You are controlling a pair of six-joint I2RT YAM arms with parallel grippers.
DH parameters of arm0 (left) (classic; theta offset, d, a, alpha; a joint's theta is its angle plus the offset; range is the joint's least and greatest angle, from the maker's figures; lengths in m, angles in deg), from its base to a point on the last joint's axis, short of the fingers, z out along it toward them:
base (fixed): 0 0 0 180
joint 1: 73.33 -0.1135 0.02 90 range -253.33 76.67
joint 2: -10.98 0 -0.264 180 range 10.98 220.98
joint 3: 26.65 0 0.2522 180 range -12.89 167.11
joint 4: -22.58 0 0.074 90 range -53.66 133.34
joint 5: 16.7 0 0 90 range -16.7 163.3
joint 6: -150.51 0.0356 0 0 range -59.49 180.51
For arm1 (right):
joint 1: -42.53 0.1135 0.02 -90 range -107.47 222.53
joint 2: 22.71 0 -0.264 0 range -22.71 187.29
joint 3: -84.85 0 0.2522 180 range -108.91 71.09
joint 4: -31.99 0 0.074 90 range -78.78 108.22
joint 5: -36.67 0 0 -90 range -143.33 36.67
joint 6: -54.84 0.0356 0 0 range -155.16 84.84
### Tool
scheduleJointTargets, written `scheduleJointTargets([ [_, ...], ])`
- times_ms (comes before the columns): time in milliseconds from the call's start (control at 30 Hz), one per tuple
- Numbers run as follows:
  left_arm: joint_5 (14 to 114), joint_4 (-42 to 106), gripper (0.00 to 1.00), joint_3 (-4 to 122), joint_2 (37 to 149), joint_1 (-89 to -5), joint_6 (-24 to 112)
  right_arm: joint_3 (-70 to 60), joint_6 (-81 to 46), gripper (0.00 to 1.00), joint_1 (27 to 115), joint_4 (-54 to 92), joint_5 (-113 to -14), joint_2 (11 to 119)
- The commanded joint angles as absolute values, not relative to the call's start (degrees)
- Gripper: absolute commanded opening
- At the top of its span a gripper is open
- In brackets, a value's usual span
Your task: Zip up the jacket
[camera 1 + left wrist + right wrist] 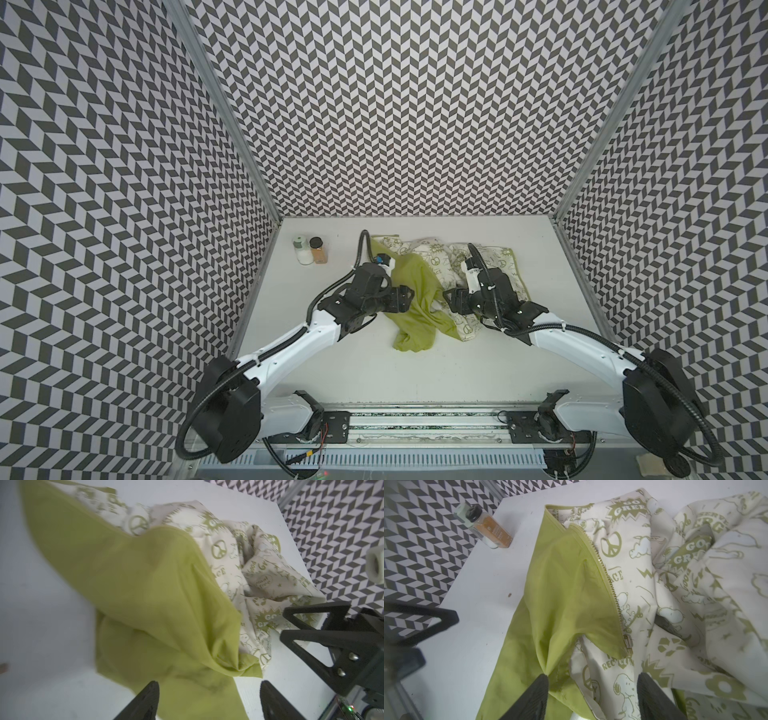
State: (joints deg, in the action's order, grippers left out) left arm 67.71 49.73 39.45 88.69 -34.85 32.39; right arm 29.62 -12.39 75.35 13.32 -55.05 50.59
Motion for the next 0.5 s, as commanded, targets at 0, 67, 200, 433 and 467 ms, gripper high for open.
scheduleJointTargets([
  [0, 70.62, 49.11, 0.78, 47.6, 98.79, -31.15, 34.07, 32.67, -8.57, 0.59, 74.82, 14.04, -50.12, 45.79],
  [67, 73.62, 49.69, 0.79, 51.85, 105.78, -28.73, 36.01, 35.77, -7.51, 0.55, 73.11, 15.02, -49.89, 43.68],
  [200, 76.61, 52.48, 0.77, 57.95, 116.04, -28.42, 36.08, 39.44, -7.35, 0.55, 69.84, 16.01, -53.82, 41.05],
  [433, 73.35, 46.72, 0.07, 51.73, 109.73, -29.59, 33.23, 39.13, -9.17, 0.57, 69.69, 18.58, -68.5, 42.25],
  [467, 72.03, 44.58, 0.01, 48.44, 105.69, -30.24, 32.62, 38.24, -9.06, 0.58, 69.73, 18.6, -71.02, 43.13],
])
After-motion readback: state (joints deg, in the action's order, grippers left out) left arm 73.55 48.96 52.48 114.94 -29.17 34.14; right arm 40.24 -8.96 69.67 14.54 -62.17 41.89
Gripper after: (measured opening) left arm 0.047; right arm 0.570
